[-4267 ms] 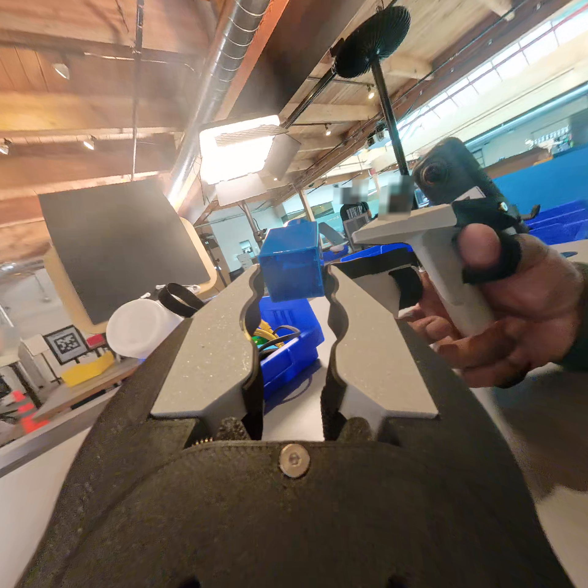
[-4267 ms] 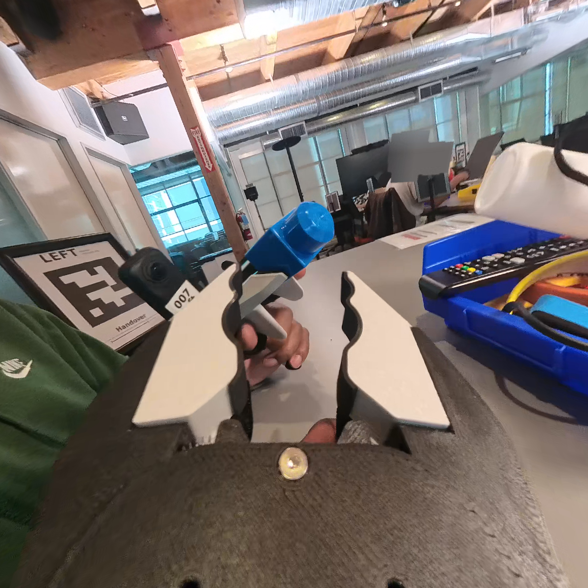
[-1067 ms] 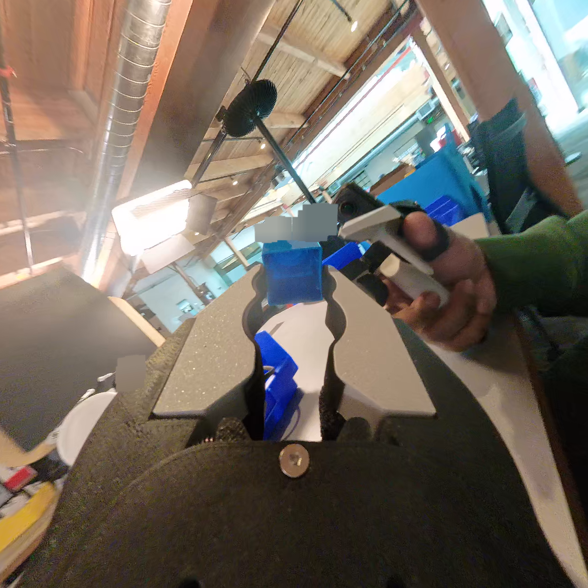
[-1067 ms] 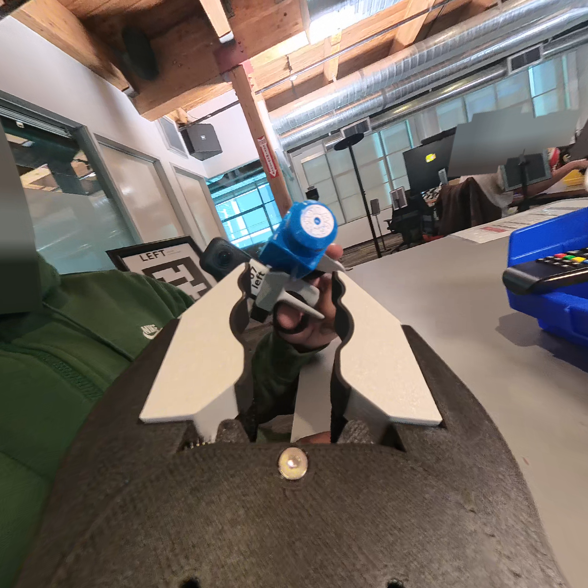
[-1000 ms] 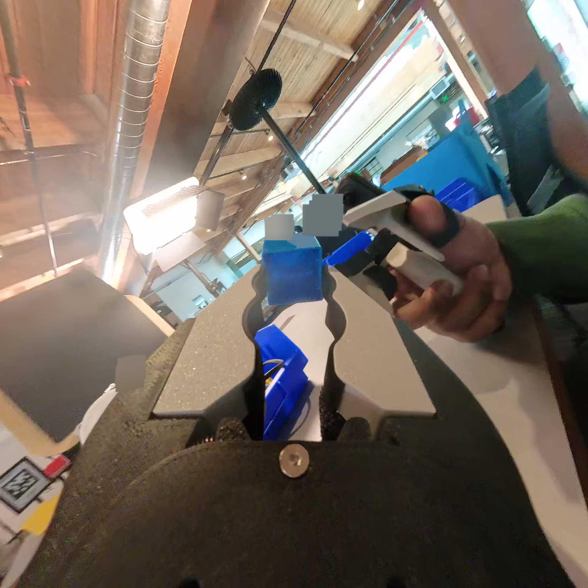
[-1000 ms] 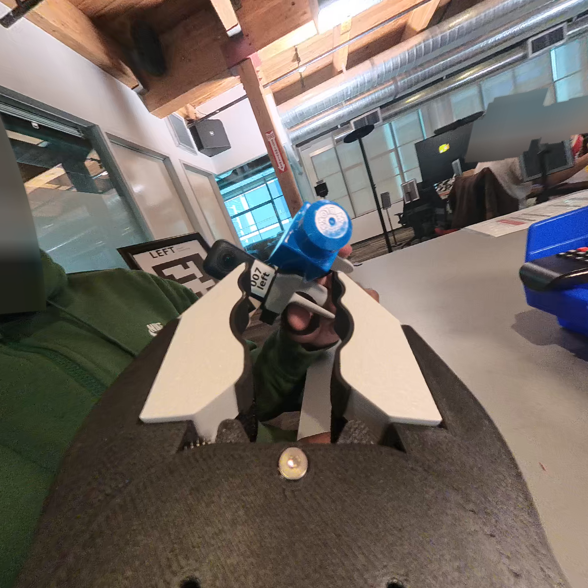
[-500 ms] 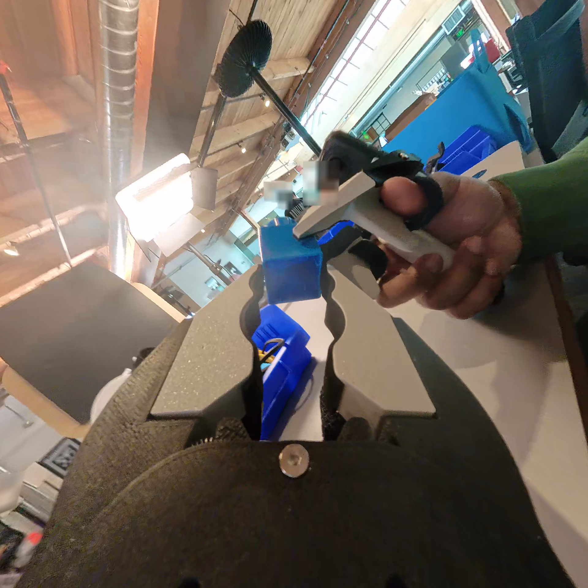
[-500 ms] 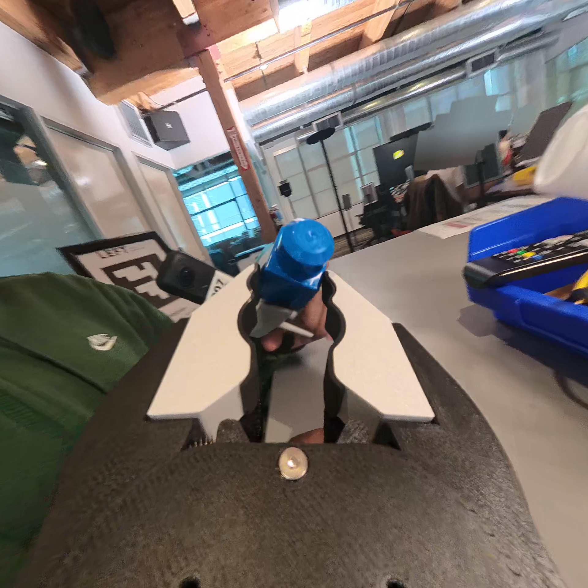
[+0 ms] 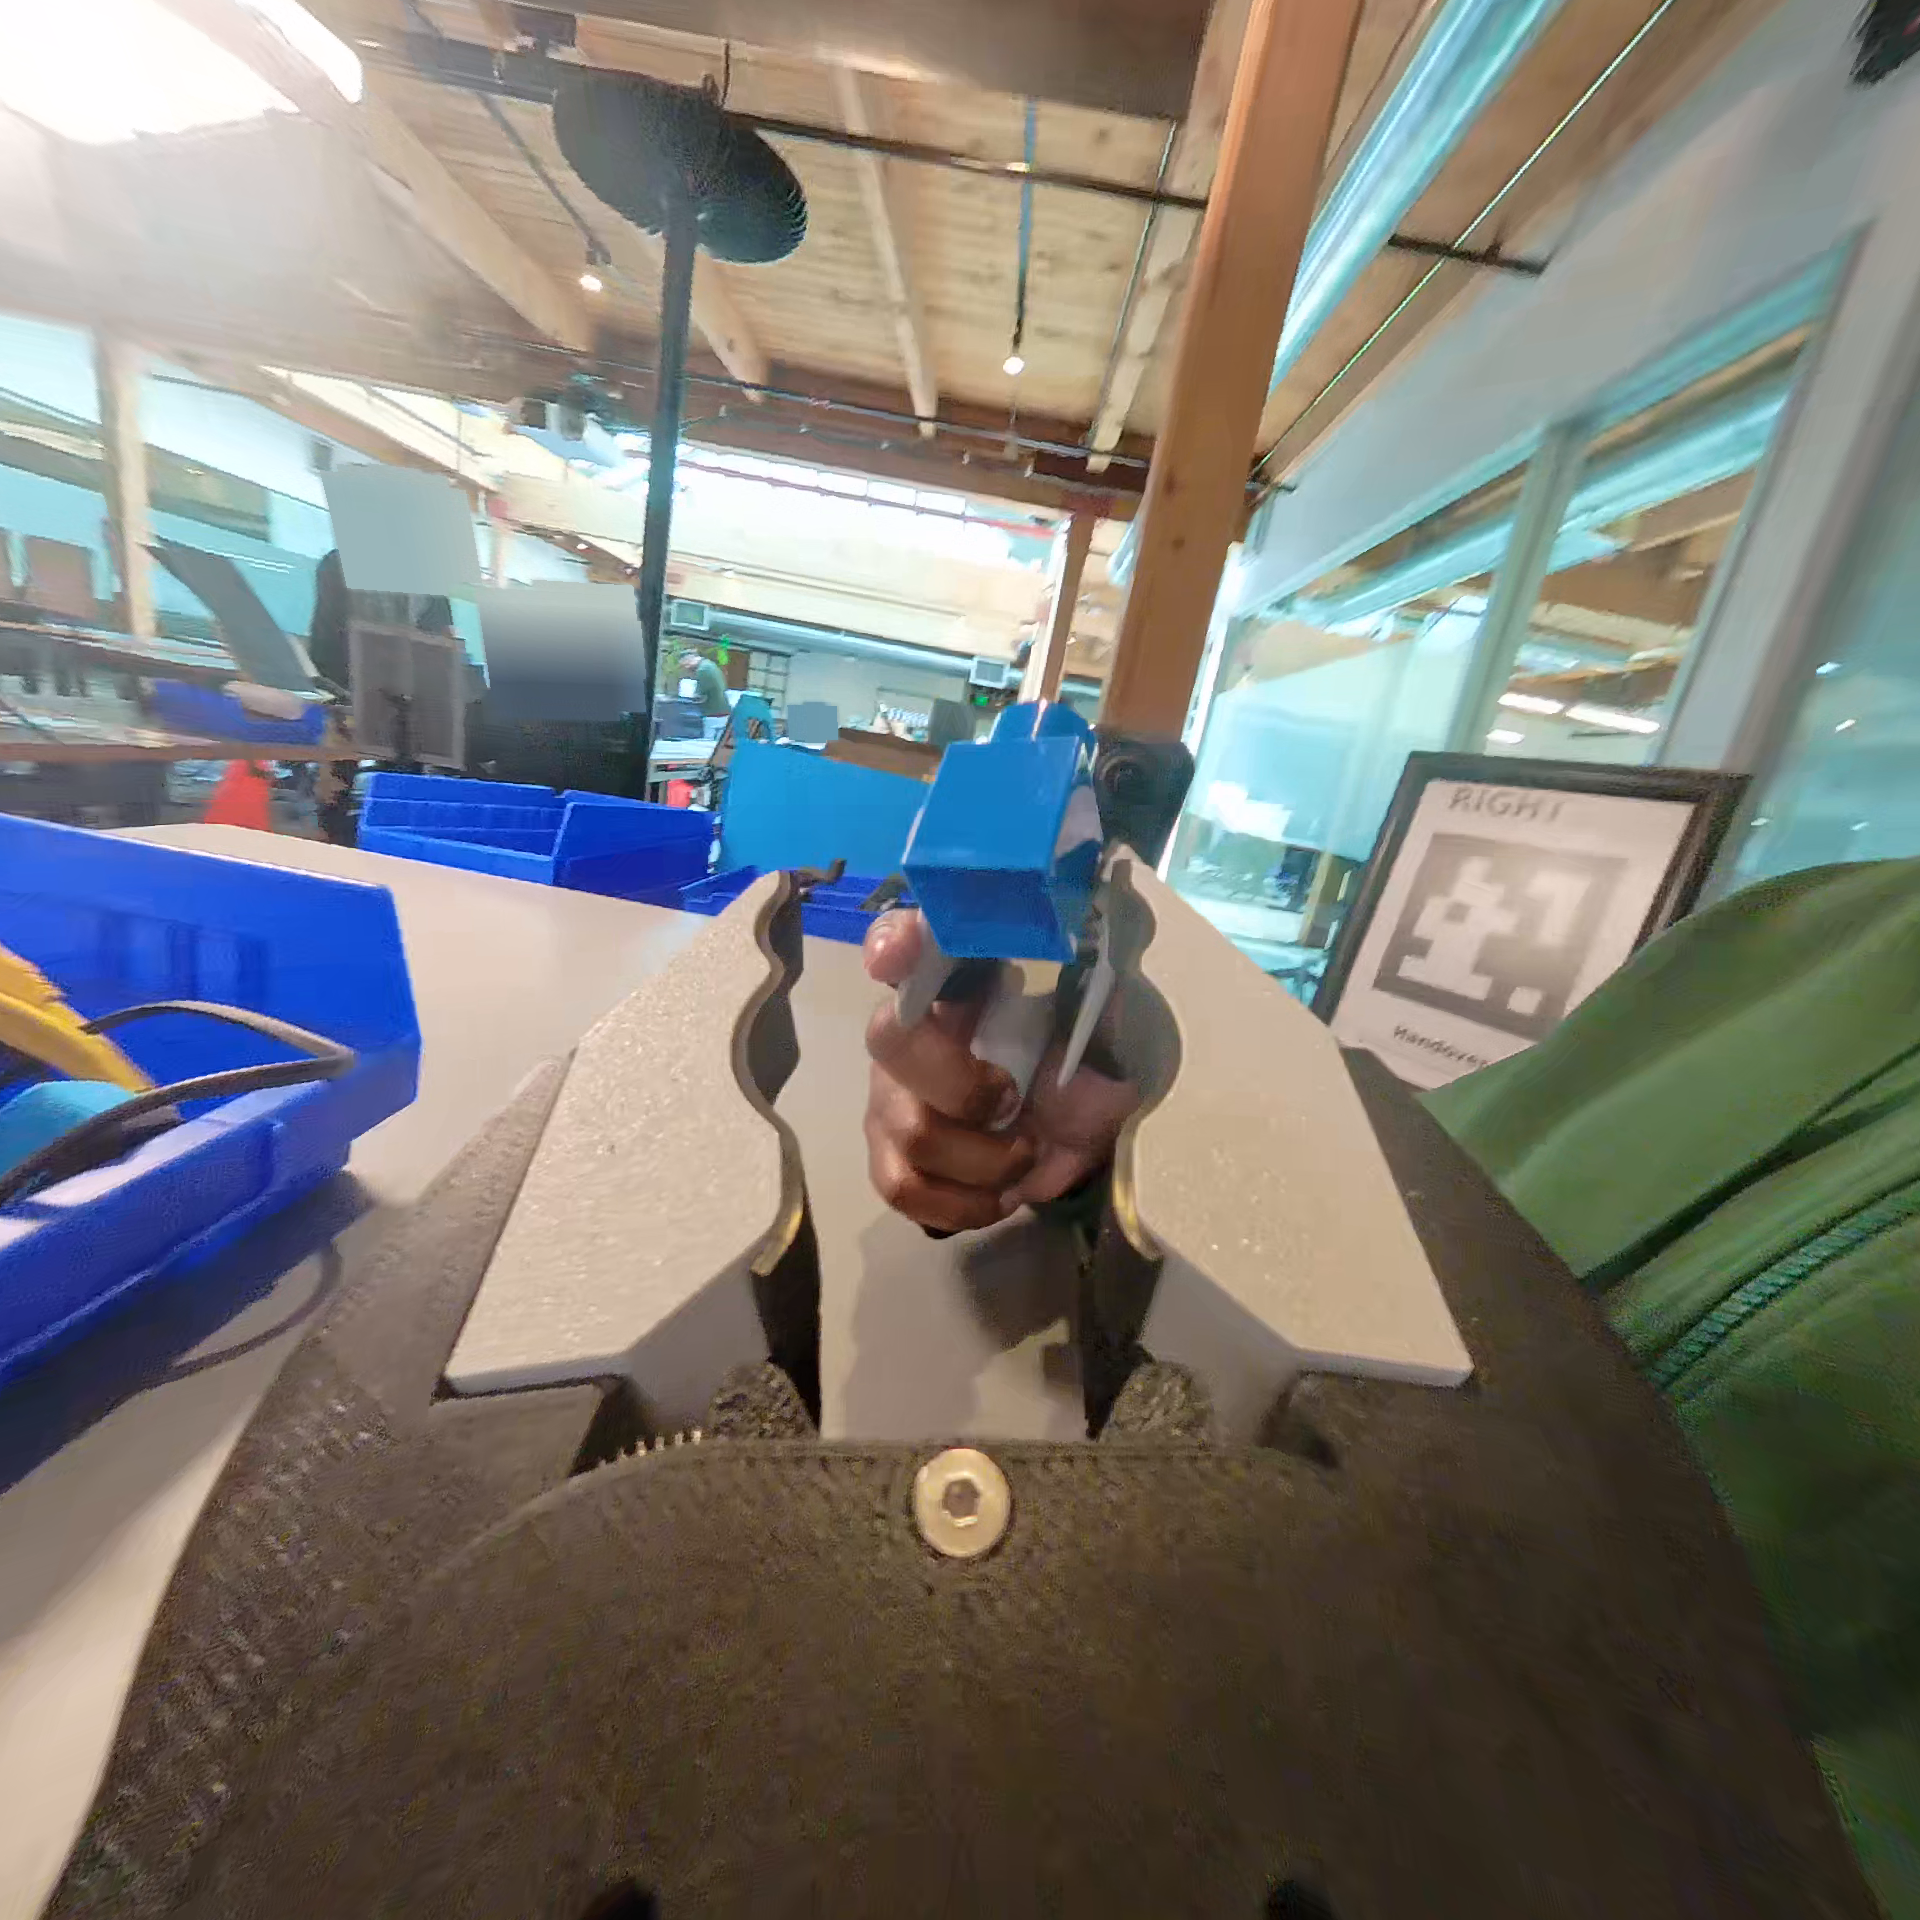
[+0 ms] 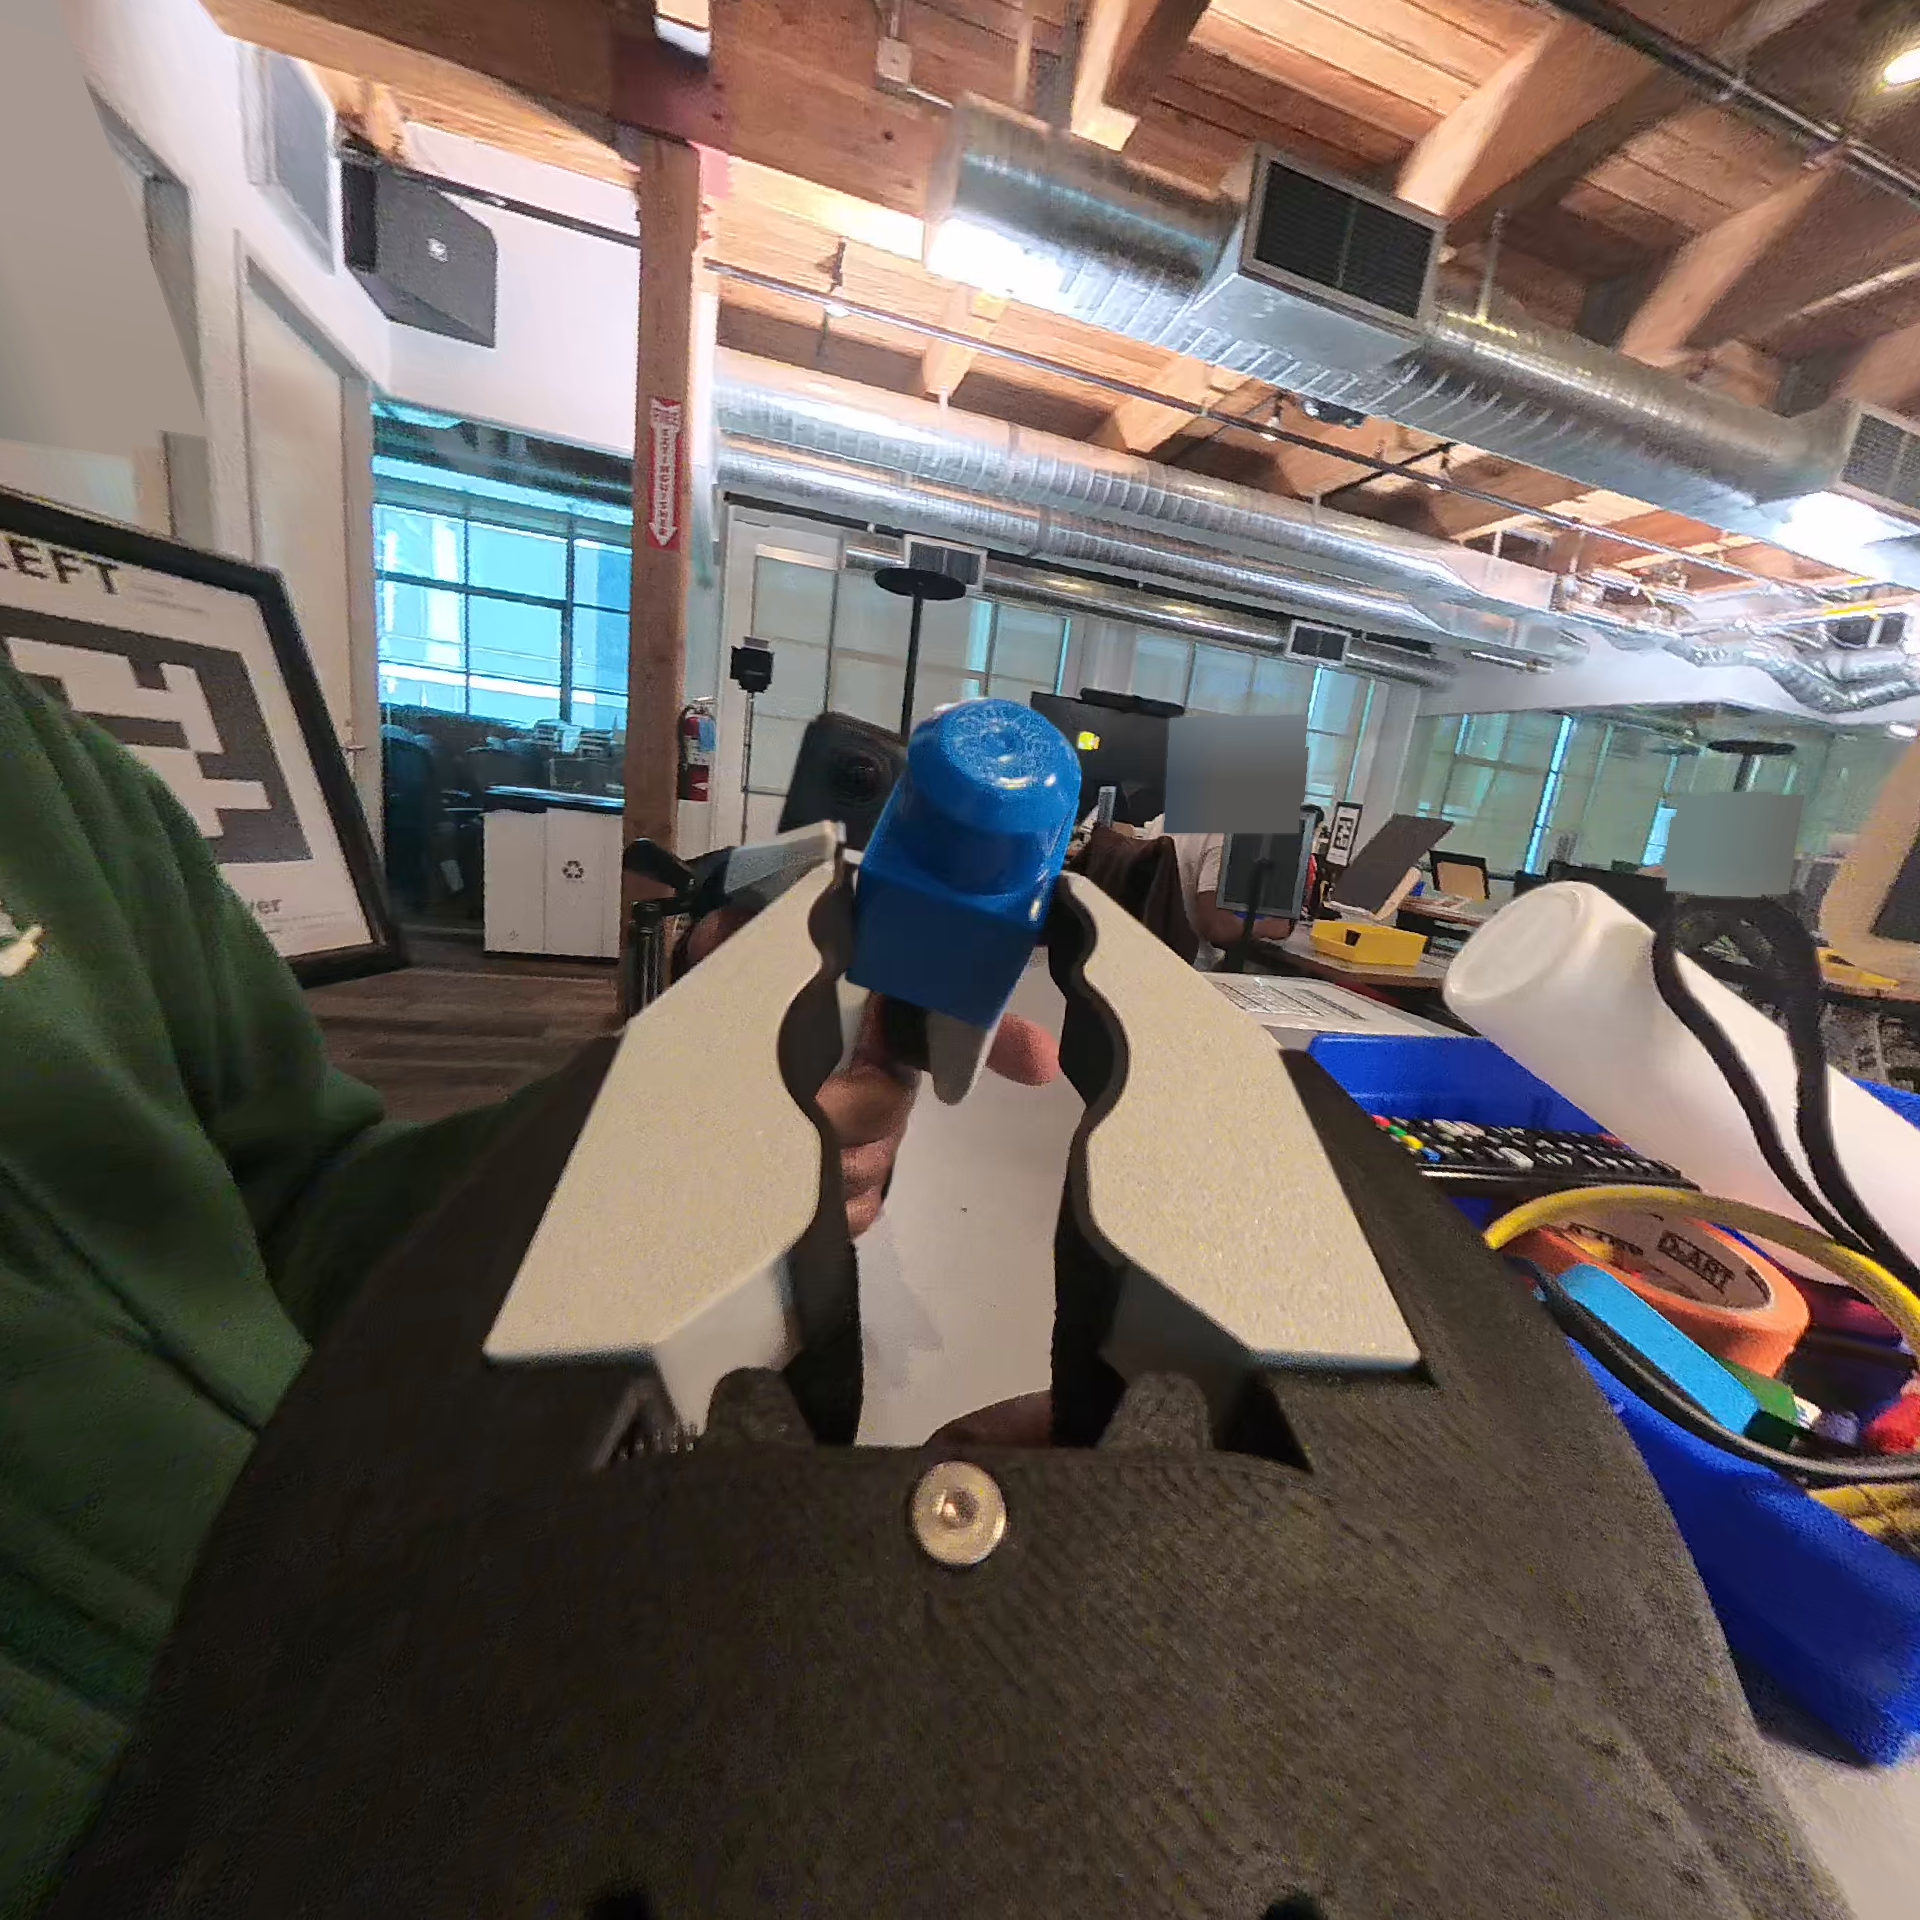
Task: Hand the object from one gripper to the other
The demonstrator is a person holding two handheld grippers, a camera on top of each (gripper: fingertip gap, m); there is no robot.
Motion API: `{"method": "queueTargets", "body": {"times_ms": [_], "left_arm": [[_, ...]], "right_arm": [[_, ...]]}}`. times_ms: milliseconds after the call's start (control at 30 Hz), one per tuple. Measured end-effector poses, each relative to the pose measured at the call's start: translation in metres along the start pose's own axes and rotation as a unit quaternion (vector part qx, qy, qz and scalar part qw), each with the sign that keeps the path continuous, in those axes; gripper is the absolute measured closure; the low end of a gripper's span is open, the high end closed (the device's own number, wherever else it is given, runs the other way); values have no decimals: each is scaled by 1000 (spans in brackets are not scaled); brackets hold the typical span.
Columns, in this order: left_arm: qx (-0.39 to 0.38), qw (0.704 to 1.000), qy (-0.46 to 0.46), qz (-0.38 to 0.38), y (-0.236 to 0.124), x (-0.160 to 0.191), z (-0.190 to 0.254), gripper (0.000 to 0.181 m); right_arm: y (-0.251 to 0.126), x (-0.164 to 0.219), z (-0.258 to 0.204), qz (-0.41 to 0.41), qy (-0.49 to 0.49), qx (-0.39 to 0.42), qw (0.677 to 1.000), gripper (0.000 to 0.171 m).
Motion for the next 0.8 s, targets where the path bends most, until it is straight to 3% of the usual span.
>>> {"method": "queueTargets", "body": {"times_ms": [300, 433, 567, 800], "left_arm": [[44, 999, -5, -14, 6, 7, 14, 122], [70, 997, -7, -11, 10, 11, 23, 140], [47, 999, 25, 6, 11, 8, 20, 146], [-55, 980, 191, 29, 6, -4, 15, 146]], "right_arm": [[1, 1, -15, -1, -4, -46, 999, 132], [2, 3, -18, -7, -8, -52, 999, 132], [2, 3, -13, -10, 4, -41, 999, 132], [1, 8, 2, -23, 59, -15, 998, 132]]}}
Point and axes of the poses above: each gripper's, where its closed fingertips meet, y out along the fingers, x out of its underside, z = x × y across the jaws, the point moved 3 cm from there along -y, back along the fingers, and after that the axes turned 1 degree about x, right-handed, at the moved point
